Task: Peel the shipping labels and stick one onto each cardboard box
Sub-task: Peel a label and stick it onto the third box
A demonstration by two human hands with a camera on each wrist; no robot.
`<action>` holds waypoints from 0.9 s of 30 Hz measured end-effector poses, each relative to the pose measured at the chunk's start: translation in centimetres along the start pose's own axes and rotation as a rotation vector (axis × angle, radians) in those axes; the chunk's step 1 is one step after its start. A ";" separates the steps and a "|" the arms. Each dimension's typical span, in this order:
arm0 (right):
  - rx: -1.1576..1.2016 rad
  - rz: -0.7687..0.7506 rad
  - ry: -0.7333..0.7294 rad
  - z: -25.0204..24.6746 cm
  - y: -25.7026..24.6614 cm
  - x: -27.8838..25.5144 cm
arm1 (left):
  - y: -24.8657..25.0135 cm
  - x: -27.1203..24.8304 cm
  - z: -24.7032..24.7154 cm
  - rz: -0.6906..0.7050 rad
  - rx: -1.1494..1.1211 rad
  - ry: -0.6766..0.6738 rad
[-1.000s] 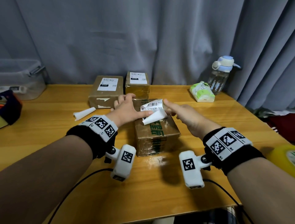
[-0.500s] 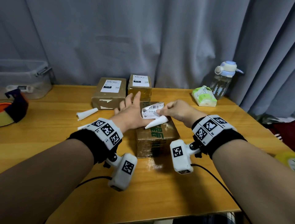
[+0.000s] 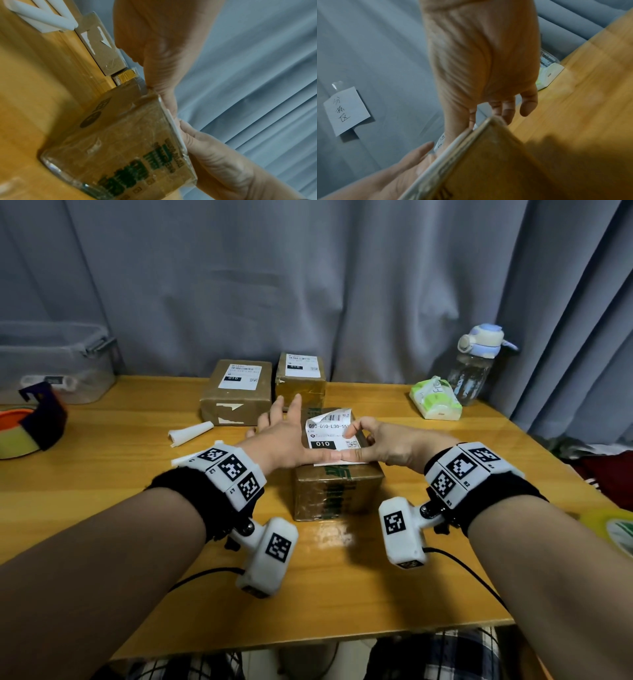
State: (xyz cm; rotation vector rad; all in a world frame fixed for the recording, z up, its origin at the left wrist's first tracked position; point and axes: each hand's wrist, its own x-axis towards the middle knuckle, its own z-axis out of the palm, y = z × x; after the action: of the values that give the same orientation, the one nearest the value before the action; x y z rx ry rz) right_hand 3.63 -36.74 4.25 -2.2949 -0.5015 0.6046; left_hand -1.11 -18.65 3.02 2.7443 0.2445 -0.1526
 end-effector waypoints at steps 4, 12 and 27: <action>0.044 0.008 -0.011 0.7 0.6 -1.1 | -0.1 -0.4 -0.1 -0.020 0.016 -0.036; 0.175 -0.020 0.060 1.8 2.2 -2.3 | -0.4 -2.5 -0.8 0.025 0.029 -0.141; -0.329 -0.244 0.322 5.6 1.1 -1.5 | 1.4 -3.4 2.9 0.359 0.066 0.079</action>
State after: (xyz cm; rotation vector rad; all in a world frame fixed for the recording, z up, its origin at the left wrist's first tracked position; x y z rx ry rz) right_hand -0.50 -35.30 0.30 -2.5195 -0.7512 0.0294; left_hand -4.41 -21.57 1.36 2.8084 -0.2370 0.0457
